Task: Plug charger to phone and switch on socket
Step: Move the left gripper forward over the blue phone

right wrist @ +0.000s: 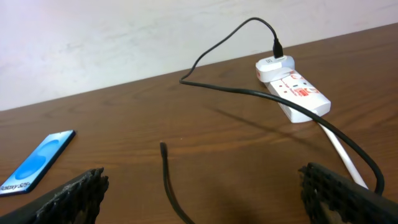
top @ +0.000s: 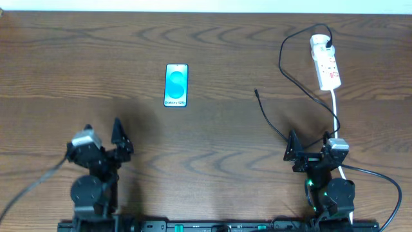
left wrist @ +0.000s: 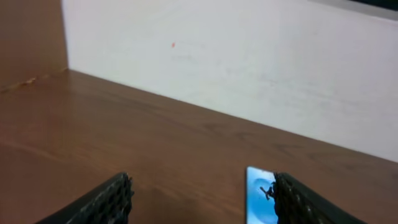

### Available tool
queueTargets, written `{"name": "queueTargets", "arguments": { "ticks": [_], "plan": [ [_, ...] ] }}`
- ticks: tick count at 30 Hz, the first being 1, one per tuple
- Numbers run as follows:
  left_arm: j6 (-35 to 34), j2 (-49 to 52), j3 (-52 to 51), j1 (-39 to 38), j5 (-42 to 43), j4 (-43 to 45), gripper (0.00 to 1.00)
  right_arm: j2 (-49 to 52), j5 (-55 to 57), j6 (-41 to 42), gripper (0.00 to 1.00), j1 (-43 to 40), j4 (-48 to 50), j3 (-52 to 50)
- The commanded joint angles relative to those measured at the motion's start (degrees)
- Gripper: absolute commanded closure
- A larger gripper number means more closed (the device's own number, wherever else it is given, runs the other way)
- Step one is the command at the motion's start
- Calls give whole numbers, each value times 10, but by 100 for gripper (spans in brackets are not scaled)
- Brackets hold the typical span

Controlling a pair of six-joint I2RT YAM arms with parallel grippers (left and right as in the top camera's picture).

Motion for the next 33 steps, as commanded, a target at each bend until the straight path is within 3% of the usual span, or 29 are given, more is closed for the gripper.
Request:
{"name": "queueTargets", "arguments": {
  "ticks": [1, 7, 15, 25, 26, 33],
  "plan": [
    [14, 121, 84, 2, 50, 2, 27, -3, 6, -7, 1, 3, -2, -1],
    [17, 377, 270, 2, 122, -12, 27, -3, 6, -7, 1, 3, -2, -1],
    [56, 591, 510, 2, 144, -195, 27, -3, 6, -7, 1, 3, -2, -1],
    [61, 622, 542, 2, 142, -218, 27, -3, 6, -7, 1, 3, -2, -1],
    [61, 622, 542, 2, 143, -218, 2, -3, 6, -7, 1, 3, -2, -1],
    [68, 623, 542, 2, 143, -209, 2, -3, 6, -7, 1, 3, -2, -1]
  ]
}}
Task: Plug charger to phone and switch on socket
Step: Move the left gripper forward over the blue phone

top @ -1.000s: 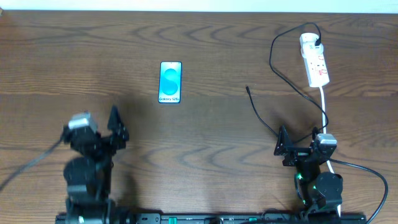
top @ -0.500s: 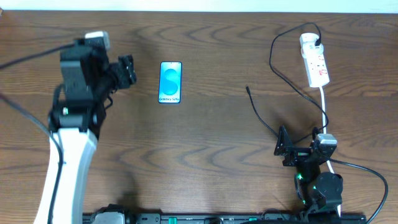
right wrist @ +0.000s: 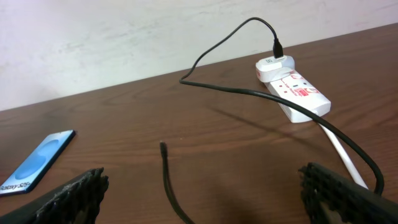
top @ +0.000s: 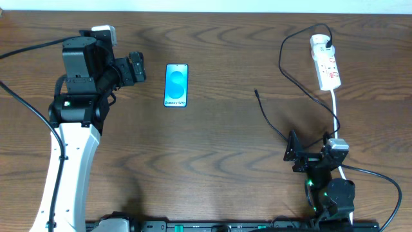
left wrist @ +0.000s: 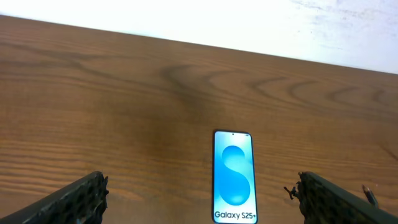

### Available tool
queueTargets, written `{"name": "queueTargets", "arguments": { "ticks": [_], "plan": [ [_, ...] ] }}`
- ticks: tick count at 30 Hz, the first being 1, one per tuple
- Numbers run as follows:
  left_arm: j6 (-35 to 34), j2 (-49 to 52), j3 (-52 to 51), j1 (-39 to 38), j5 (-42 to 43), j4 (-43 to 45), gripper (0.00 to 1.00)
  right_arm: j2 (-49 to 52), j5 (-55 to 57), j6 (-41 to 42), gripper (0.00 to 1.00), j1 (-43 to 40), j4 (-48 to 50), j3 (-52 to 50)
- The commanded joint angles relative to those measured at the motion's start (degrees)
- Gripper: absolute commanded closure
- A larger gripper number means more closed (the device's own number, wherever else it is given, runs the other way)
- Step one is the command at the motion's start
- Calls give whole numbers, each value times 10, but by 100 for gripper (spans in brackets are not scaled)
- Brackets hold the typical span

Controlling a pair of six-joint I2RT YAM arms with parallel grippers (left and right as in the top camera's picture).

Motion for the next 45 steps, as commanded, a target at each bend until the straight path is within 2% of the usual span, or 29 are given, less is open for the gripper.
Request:
{"name": "queueTargets", "arguments": {
  "ticks": [1, 7, 13, 21, 30, 45],
  "plan": [
    [17, 2, 20, 2, 7, 7, 2, -3, 6, -7, 1, 3, -2, -1],
    [16, 44, 97, 1, 7, -71, 2, -3, 6, -7, 1, 3, -2, -1],
    [16, 146, 243, -3, 7, -184, 2, -3, 6, -7, 1, 3, -2, -1],
    [16, 269, 385, -49, -2, -263, 2, -3, 6, -7, 1, 3, -2, -1],
    [16, 335, 405, -108, -75, -276, 2, -3, 6, -7, 1, 3, -2, -1],
    [-23, 402, 405, -115, -77, -288, 2, -3, 6, -7, 1, 3, -2, -1]
  ]
}}
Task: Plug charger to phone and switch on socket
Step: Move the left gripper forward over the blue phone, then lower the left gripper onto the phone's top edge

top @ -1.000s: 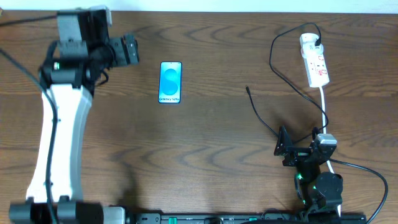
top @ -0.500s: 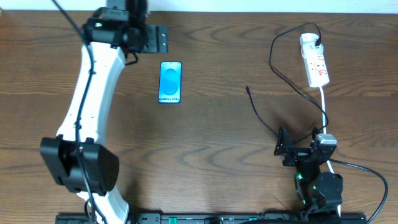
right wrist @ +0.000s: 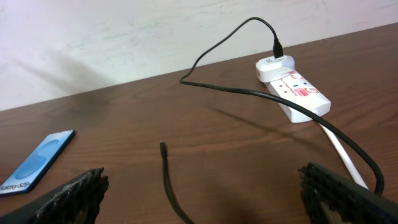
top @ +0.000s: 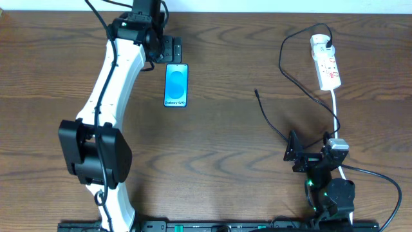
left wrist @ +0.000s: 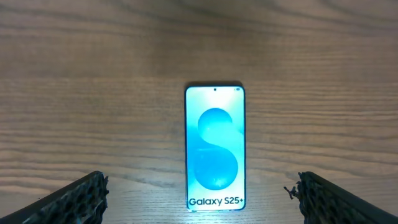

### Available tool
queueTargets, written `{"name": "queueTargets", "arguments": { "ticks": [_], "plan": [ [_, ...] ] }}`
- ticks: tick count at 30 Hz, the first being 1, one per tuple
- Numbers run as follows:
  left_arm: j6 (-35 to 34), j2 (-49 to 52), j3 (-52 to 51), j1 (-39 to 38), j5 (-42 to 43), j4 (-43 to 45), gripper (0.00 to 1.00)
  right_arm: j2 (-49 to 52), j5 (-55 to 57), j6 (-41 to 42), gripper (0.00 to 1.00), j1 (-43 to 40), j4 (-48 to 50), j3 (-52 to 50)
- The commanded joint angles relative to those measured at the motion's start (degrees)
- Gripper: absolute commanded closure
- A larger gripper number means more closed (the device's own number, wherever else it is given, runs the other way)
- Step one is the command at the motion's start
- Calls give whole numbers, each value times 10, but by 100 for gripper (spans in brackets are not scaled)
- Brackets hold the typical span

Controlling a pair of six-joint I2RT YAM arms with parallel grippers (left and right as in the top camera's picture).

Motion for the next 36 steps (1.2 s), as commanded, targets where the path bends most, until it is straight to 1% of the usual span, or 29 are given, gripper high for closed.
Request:
{"name": "queueTargets", "arguments": {
  "ticks": [1, 11, 20, 36],
  "plan": [
    [-12, 18, 17, 1, -9, -4, 2, -3, 6, -7, 1, 3, -2, -1],
    [-12, 51, 17, -1, -5, -11, 2, -3, 6, -7, 1, 3, -2, -1],
    [-23, 59, 17, -15, -5, -16, 2, -3, 6, -7, 1, 3, -2, -1],
    [-27, 116, 17, -19, -5, -13, 2, -3, 6, -7, 1, 3, -2, -1]
  ]
}}
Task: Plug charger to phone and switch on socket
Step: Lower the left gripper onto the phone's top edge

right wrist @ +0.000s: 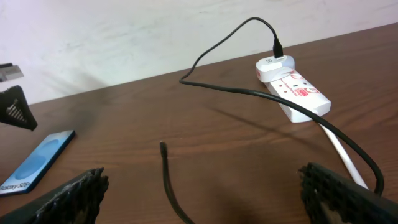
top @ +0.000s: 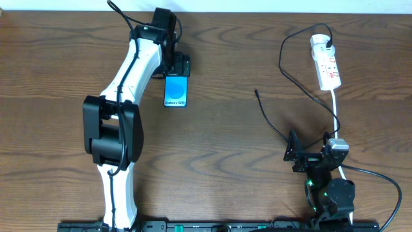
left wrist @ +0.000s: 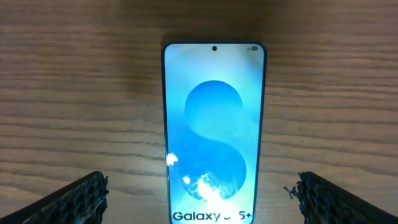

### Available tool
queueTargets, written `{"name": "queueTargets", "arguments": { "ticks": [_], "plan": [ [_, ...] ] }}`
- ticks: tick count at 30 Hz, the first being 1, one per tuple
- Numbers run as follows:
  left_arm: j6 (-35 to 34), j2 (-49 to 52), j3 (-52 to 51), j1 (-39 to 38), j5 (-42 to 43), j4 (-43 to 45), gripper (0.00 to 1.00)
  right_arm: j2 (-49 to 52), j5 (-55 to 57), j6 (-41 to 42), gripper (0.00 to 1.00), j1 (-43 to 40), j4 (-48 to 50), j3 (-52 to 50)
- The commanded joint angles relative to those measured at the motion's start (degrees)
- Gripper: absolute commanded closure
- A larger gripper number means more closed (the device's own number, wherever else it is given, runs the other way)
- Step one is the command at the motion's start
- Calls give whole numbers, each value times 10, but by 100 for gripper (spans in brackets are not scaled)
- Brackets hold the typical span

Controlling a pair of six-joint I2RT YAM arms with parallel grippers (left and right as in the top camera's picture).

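Observation:
A phone [top: 176,89] with a lit blue screen lies flat on the wooden table; the left wrist view shows the phone [left wrist: 214,127] filling the space between the fingers. My left gripper [top: 176,66] hangs open over the phone's far end. The black charger cable [top: 265,115] runs from the white socket strip [top: 325,63] to a loose plug end [right wrist: 163,147] on the table. My right gripper [right wrist: 202,202] rests open at the near right, with the cable lying between its fingers.
The white lead of the socket strip [right wrist: 341,152] runs down past my right arm base [top: 328,190]. A white wall [right wrist: 124,31] borders the table's far edge.
My left gripper has come down and toward the phone, which now looks larger and is cut off at the bottom in the wrist view. The right arm has not moved.
My left arm was parked at the near left. Then it was stretched out left of the phone, then beyond the phone's far end, and now it is over that end. Both grippers stayed open, and the phone, cable and socket strip lay still.

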Motion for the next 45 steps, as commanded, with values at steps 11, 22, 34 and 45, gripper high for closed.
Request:
{"name": "queueTargets", "arguments": {
  "ticks": [11, 22, 34, 45],
  "plan": [
    [-5, 32, 12, -2, 1, 0, 2, -3, 6, -7, 1, 3, -2, -1],
    [-1, 39, 12, -10, 1, 8, 2, -3, 6, -7, 1, 3, -2, -1],
    [1, 49, 11, -10, 1, 11, 2, -3, 6, -7, 1, 3, -2, -1],
    [1, 51, 11, -11, 1, 16, 2, -3, 6, -7, 1, 3, -2, -1]
  ]
}}
